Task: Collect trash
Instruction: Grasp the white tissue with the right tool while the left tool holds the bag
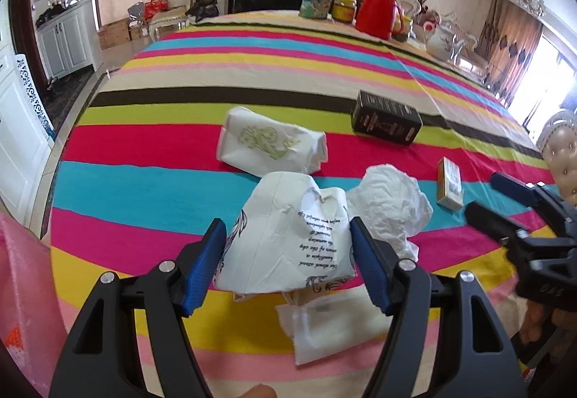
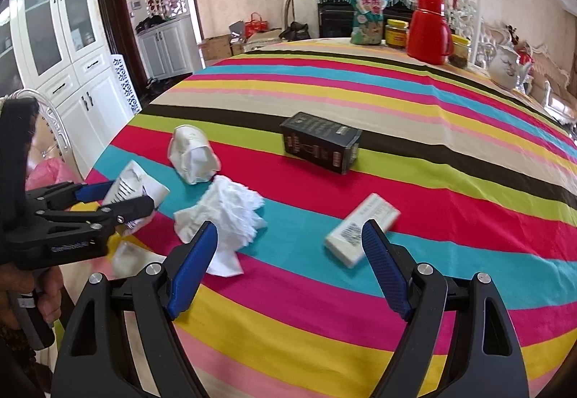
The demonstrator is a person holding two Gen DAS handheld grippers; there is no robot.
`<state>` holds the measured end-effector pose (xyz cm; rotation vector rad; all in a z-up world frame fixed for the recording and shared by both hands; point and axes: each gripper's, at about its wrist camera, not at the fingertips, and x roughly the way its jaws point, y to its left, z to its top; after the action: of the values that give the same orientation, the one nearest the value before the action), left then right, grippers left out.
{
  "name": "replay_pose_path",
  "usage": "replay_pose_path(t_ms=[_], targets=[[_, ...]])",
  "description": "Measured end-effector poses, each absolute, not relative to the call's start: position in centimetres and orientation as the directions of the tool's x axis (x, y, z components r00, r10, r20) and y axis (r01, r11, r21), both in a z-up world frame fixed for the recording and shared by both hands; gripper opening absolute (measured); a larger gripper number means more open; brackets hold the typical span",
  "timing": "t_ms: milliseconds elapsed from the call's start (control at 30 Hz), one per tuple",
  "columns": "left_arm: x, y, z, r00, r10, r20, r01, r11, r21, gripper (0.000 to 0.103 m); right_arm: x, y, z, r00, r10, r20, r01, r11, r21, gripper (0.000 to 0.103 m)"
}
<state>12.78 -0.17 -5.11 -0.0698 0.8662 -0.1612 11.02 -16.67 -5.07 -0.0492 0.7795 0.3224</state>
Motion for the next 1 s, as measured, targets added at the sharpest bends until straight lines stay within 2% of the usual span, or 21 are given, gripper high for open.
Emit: replay_pose_path(t_ms=[400,500,567,700,867,1000], targets=[[10.0,3.4,-3.0,0.694,-0.159,-0.702,0.071,0.986,-0.153,0.068,12.7,-11.9,-6.5,0.627,0.265,-0.733,-0.356,0.934,0.033,0.076],[9.6,4.2,-2.8,0.700,-0.155,-0.697,0.061,0.986,-0.157,0.068,13.1,-10.9,-6.8,0.618,0.262,-0.741,-0.366,0.930,0.024,0.073],[9.3,4.8,-2.5,0.705,-0.151,-0.693,0.054,0.986,-0.160,0.068,13.3,-10.3,-7.1,0.611,0.258,-0.748,-0.370,0.929,0.018,0.066],[8.7,5.9,-2.3,0.713,-0.141,-0.687,0.036,0.986,-0.164,0.068,13.8,-9.4,-7.6,0.594,0.257,-0.763,-0.380,0.925,0.016,0.063],[8.5,6.7,-2.2,0.718,-0.133,-0.683,0.023,0.986,-0.167,0.068,14.0,-8.8,-8.3,0.568,0.257,-0.782,-0.393,0.919,0.016,0.033],[8.2,7.2,-2.0,0.725,-0.127,-0.677,0.015,0.985,-0.170,0.068,13.8,-8.6,-8.1,0.576,0.259,-0.776,-0.396,0.918,0.013,0.023]])
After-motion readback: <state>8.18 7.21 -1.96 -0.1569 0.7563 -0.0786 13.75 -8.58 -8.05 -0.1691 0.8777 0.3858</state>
